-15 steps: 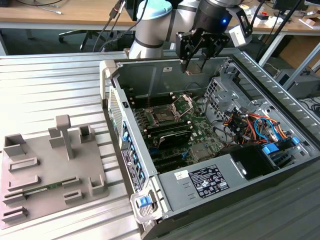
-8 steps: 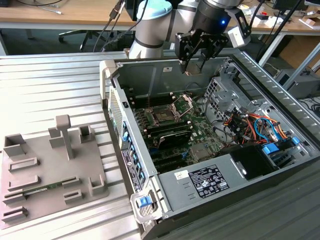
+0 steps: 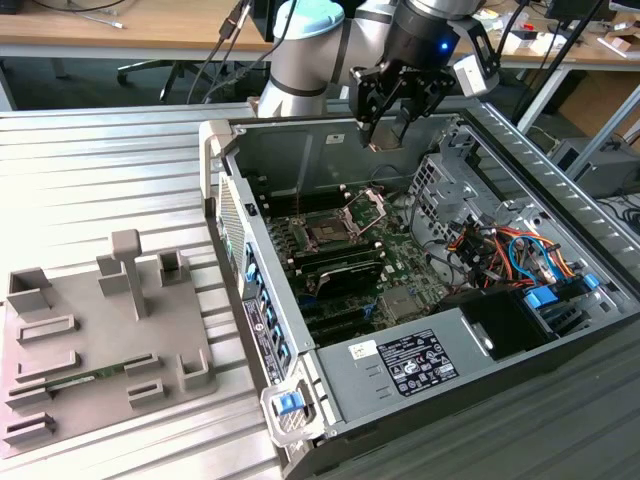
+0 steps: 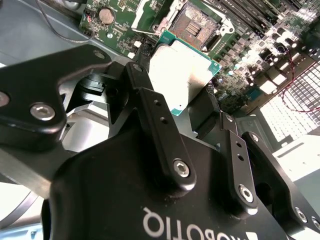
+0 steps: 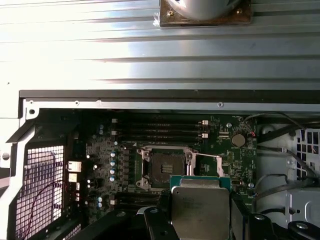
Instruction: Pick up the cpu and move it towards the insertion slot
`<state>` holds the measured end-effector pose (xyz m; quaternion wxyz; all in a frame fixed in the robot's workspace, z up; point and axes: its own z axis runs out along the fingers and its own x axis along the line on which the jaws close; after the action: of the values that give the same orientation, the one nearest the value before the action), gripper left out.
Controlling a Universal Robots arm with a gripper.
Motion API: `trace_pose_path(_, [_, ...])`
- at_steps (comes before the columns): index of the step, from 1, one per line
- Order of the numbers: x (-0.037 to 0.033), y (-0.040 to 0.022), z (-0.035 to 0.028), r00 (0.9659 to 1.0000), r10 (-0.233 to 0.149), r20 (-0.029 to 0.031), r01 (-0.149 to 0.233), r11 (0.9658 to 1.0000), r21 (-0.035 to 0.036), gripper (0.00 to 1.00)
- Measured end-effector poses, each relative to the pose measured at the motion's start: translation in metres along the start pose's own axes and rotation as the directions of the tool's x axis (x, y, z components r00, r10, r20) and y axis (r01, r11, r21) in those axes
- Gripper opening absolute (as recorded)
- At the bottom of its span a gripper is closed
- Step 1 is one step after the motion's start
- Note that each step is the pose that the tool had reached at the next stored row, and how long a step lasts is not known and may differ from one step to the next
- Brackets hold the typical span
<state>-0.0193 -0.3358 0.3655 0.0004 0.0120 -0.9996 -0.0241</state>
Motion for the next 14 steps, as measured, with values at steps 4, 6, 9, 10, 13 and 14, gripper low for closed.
trace_pose_path(4, [0.0000, 0.0005, 0.0011, 1.0000, 0.000, 0.0001, 0.000, 1.0000, 0.0000, 0.55])
trace_pose_path(6, [0.0000, 0.0008, 0.0016, 1.0000, 0.000, 0.0000, 0.000, 1.0000, 0.0000, 0.55])
trace_pose_path(9, [0.0000, 0.0015, 0.0027, 1.0000, 0.000, 0.0000, 0.000, 1.0000, 0.0001, 0.55])
trace_pose_path(10, [0.0000, 0.0019, 0.0034, 1.0000, 0.000, 0.0000, 0.000, 1.0000, 0.0000, 0.55])
trace_pose_path(13, [-0.0001, 0.0025, 0.0045, 1.0000, 0.000, 0.0000, 0.000, 1.0000, 0.0001, 0.55])
trace_pose_path(14, [-0.0001, 0.0028, 0.0049, 1.0000, 0.000, 0.0001, 0.000, 1.0000, 0.0000, 0.55])
